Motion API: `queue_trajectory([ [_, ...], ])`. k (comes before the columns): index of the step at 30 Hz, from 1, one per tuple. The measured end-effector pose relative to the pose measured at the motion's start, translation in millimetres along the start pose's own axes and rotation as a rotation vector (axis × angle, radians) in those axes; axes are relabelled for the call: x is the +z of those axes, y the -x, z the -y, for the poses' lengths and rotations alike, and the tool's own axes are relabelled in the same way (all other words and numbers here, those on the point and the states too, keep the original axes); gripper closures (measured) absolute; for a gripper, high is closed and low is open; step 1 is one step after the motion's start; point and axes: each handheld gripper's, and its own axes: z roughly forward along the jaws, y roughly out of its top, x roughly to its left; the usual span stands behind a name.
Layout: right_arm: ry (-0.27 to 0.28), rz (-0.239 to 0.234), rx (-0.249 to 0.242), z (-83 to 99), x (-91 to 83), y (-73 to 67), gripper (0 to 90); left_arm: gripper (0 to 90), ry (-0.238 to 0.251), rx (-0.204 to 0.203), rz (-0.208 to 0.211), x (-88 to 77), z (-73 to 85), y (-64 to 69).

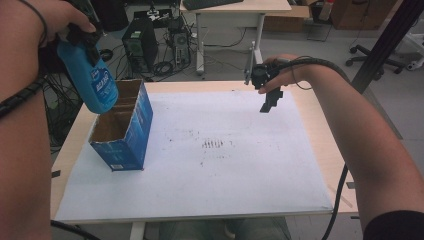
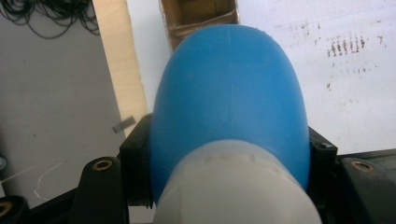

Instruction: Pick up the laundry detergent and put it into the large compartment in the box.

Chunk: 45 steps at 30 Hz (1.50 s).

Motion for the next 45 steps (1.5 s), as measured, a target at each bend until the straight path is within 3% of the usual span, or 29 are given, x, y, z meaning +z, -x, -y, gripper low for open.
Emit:
queue_trajectory([
  [14,0.000,-0.007,0.004,1.2,4.4,2.3,4.9,38.0,-0.024,0.000,0.025,21.9,-6.5,-3.8],
  [24,0.001,-0.009,0.000,1.9,6.5,2.6,4.9,38.0,-0.043,-0.006,0.018,40.8,-9.6,-5.0],
  [45,-0.005,-0.013,0.005,1.7,12.2,2.7,4.9,38.0,-0.079,-0.011,0.030,92.0,-12.6,-12.7],
])
